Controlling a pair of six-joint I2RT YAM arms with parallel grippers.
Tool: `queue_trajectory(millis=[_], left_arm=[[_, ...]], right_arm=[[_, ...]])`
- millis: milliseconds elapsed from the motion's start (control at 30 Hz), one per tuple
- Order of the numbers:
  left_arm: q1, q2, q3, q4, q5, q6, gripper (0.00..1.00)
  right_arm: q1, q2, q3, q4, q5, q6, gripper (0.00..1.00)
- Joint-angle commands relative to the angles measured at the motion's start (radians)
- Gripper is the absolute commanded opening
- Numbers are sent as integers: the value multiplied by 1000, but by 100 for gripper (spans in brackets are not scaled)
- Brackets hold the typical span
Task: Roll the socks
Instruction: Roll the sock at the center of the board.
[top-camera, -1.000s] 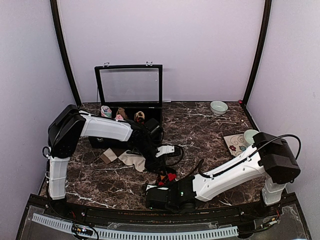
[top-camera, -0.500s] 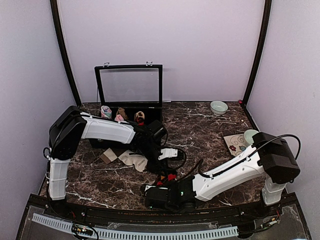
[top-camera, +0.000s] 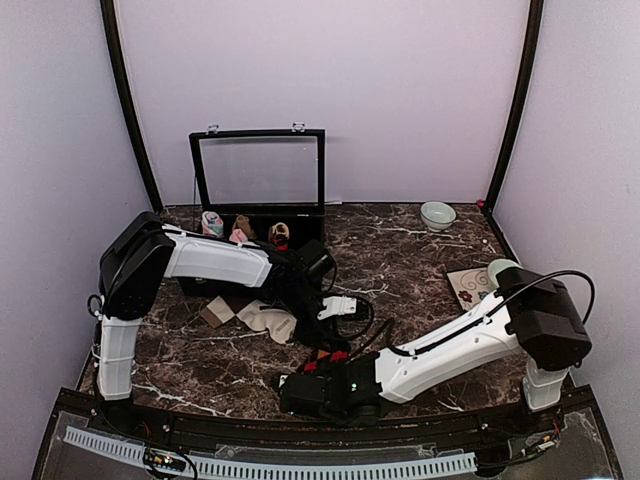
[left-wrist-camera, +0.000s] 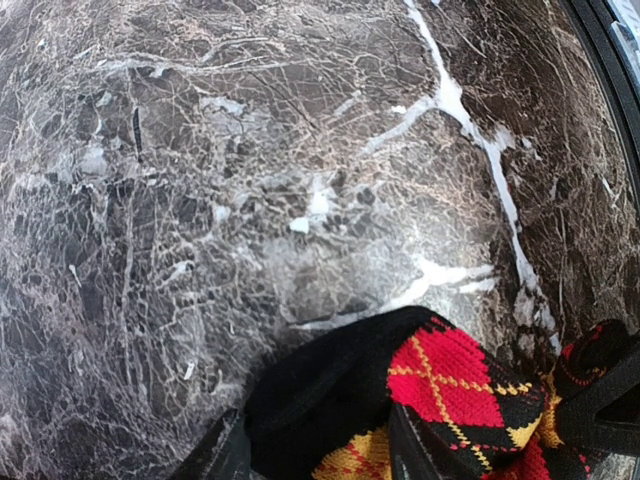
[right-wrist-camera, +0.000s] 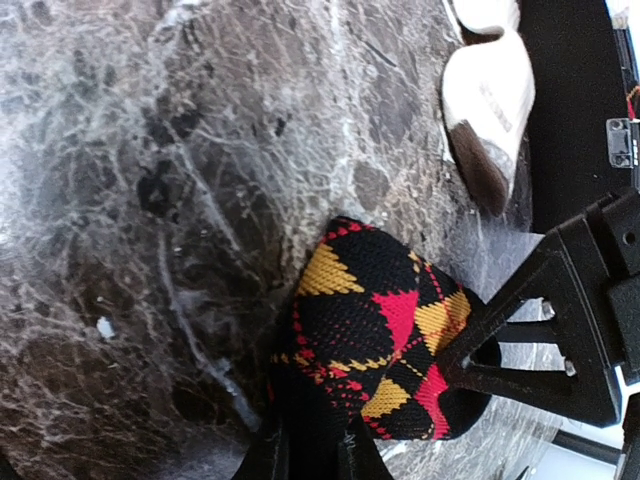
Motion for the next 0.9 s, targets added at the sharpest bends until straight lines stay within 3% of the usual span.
queue_trajectory(millis=[0, 267, 633, 867], left_arm=[[-10, 71, -21, -58, -32, -3, 48], [-7, 42, -52, -58, 9, 4, 49], [3, 16, -18, -84, 44, -3, 52], [28, -7, -2, -92, 38, -5, 59]], right_arm=[[-25, 40, -21, 15, -305, 1, 0], [-169, 1, -249, 233, -686, 189, 0], [-233, 109, -356, 359, -851, 384, 0], [-231, 157, -436, 412, -895, 554, 0]])
